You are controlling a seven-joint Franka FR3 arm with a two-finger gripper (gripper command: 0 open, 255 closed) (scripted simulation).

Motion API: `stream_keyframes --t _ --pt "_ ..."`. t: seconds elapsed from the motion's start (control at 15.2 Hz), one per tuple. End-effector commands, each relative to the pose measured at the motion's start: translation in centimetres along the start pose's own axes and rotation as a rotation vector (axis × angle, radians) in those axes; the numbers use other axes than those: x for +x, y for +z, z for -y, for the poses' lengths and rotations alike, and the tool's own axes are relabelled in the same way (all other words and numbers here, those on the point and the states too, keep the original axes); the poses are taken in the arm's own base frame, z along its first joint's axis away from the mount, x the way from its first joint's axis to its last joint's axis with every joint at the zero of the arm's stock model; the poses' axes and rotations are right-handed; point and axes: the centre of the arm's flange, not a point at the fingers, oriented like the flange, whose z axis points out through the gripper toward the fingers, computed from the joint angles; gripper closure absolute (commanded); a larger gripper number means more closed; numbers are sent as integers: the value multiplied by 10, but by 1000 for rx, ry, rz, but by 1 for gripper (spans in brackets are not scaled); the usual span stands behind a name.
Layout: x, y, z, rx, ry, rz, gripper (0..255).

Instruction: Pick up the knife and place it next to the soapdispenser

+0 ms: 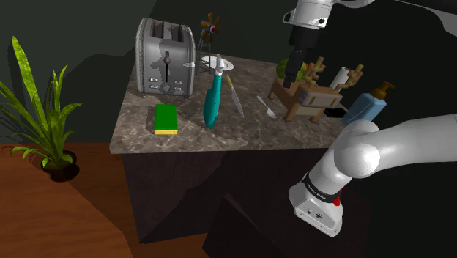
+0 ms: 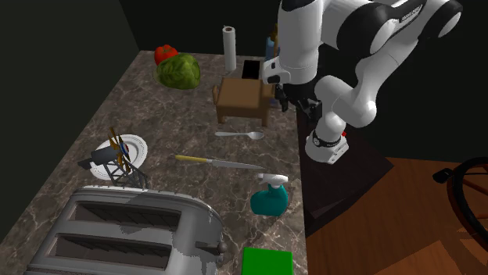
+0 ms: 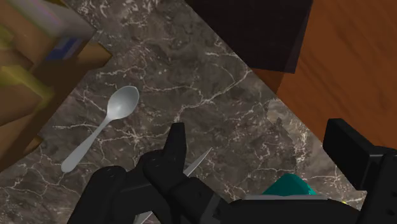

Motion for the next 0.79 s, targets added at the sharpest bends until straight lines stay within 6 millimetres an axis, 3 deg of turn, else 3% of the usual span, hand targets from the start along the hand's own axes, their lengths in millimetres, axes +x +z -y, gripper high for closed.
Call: stream_keyframes --t 0.0,0.73 --pt "0 0 0 0 0 0 0" --pt "111 59 -38 -16 378 -94 0"
